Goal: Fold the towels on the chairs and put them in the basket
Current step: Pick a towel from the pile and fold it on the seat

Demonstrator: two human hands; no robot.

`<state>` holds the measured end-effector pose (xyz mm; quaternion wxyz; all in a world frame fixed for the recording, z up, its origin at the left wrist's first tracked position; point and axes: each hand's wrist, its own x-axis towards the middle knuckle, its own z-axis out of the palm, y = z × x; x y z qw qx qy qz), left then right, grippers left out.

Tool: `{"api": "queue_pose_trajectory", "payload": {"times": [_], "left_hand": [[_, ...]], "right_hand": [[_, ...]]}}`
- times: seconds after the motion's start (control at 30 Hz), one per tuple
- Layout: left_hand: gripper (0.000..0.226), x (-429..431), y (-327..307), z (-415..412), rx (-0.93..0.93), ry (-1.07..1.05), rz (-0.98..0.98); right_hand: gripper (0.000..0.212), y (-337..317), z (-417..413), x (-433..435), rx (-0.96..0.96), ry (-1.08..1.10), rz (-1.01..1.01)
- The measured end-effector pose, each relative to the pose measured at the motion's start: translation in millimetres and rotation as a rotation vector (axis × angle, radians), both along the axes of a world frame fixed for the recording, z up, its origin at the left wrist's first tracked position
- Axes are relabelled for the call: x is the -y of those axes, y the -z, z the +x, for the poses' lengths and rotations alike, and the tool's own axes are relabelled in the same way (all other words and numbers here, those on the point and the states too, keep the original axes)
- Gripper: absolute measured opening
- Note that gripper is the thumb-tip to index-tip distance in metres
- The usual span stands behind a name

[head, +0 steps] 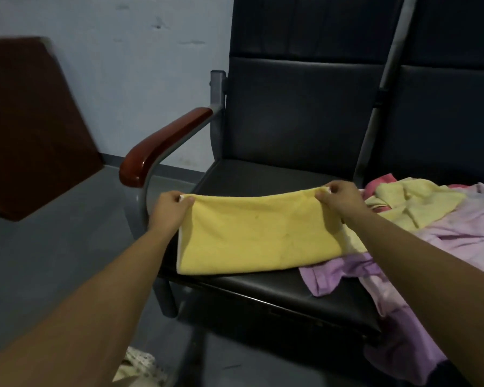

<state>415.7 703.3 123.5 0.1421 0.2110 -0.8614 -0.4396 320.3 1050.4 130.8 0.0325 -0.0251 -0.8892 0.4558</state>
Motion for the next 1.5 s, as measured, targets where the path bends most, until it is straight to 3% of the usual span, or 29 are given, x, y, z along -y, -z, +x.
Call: {"api": "queue_pose_trajectory", "payload": {"times": [0.1, 0.23, 0.33, 0.5, 0.67, 0.8, 0.97, 1.17, 1.27, 1.37, 1.43, 1.5], "left_hand": [[0.019, 0, 23, -24, 0.002, -0.033, 0.015], [0.054, -1, 48, -35, 0.111, 0.029, -0.014], [0.051, 5, 60, -34, 0.173, 0.005, -0.159], [0.062, 1, 60, -25, 0.324, -0.054, -0.139], [0.055, -11, 49, -16, 0.449, 0.018, -0.012], [0.069, -18, 40, -4, 0.48, 0.025, 0.025], [0.017, -15, 28, 9, 0.282, 0.06, -0.02], [0.023, -7, -9, 21, 0.243, 0.152, -0.165], [0.014, -22, -33, 15, 0.244, 0.217, -0.26], [0.016, -45, -45, 12, 0.255, 0.255, -0.292], [0.024, -56, -44, 15, 0.254, 0.296, -0.048], [0.033, -62, -37, 19, 0.289, 0.334, 0.431]], "right_hand": [[0.034, 21, -26, 11, 0.002, 0.033, 0.033], [0.043, 53, -16, 39, -0.141, 0.086, 0.499], [0.044, 58, 11, 64, -0.293, -0.139, 0.517], [0.056, 62, 48, 88, -0.172, -0.496, 0.693], [0.07, 72, 72, 89, -0.053, -0.571, 0.739], [0.072, 81, 81, 92, -0.027, -0.562, 0.814], [0.07, 80, 92, 106, -0.011, -0.544, 0.817], [0.07, 83, 108, 137, 0.002, -0.554, 0.814], [0.068, 77, 107, 136, 0.066, -0.561, 0.682], [0.052, 52, 106, 126, 0.156, -0.483, 0.201], [0.048, 40, 100, 122, 0.285, -0.308, -0.263], [0.063, 33, 94, 122, 0.396, -0.161, -0.535]]}}
